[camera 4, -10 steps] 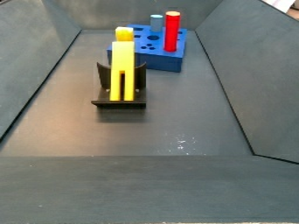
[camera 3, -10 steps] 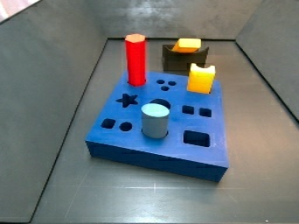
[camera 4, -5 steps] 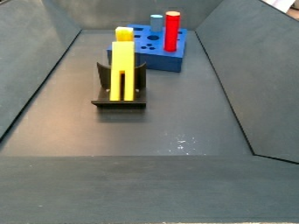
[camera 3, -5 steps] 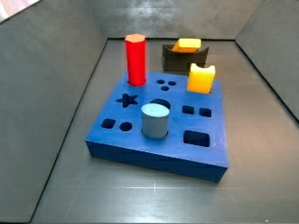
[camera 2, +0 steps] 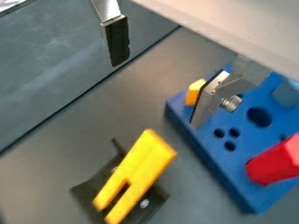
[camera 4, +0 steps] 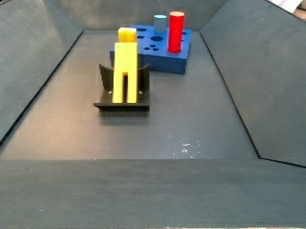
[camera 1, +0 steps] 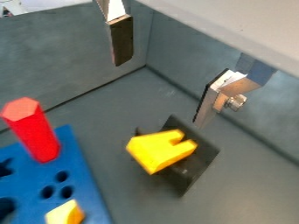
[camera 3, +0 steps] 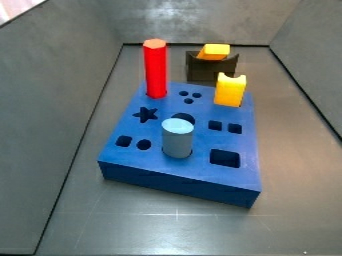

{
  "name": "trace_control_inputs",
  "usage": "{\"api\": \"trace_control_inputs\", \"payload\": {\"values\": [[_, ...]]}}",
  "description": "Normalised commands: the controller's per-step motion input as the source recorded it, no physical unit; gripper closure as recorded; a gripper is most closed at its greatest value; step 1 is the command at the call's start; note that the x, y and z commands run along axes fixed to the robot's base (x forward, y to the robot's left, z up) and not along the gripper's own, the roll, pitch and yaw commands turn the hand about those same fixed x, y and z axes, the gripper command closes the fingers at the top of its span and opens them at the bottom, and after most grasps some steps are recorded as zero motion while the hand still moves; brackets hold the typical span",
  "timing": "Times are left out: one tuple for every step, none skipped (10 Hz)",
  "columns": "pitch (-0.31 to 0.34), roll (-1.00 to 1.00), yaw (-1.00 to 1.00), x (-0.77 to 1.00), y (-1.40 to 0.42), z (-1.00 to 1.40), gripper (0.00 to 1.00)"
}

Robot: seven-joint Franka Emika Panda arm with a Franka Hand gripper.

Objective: Pick up the double-square object. Move up. Rotate the double-square object. Place the double-square object on the fixture. Regrasp the double-square object. Move to above the board. Insert the double-square object.
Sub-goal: Regrasp the double-square object.

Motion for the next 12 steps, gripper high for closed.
{"api": "trace_control_inputs", "payload": {"values": [[0.041,1.00,0.03,0.03,-0.02,0.00,0.00],[0.050,1.00,0.03,0.04,-0.02,0.00,0.00],[0.059,1.00,0.04,0.05,-0.03,-0.01,0.00],[0.076,1.00,0.04,0.07,-0.03,-0.01,0.00],[0.091,1.00,0.05,0.08,-0.04,-0.01,0.00],[0.110,1.00,0.06,0.10,-0.04,-0.01,0.00],[0.131,1.00,0.07,0.11,-0.04,-0.01,0.00],[0.160,1.00,0.09,0.12,-0.05,-0.01,0.00],[0.182,1.00,0.11,0.12,-0.05,-0.01,0.00],[0.205,1.00,0.14,0.12,-0.05,-0.01,0.00],[0.234,1.00,0.19,0.13,-0.06,-0.01,0.00],[0.223,0.88,0.22,0.14,-0.06,-0.02,0.00]]}}
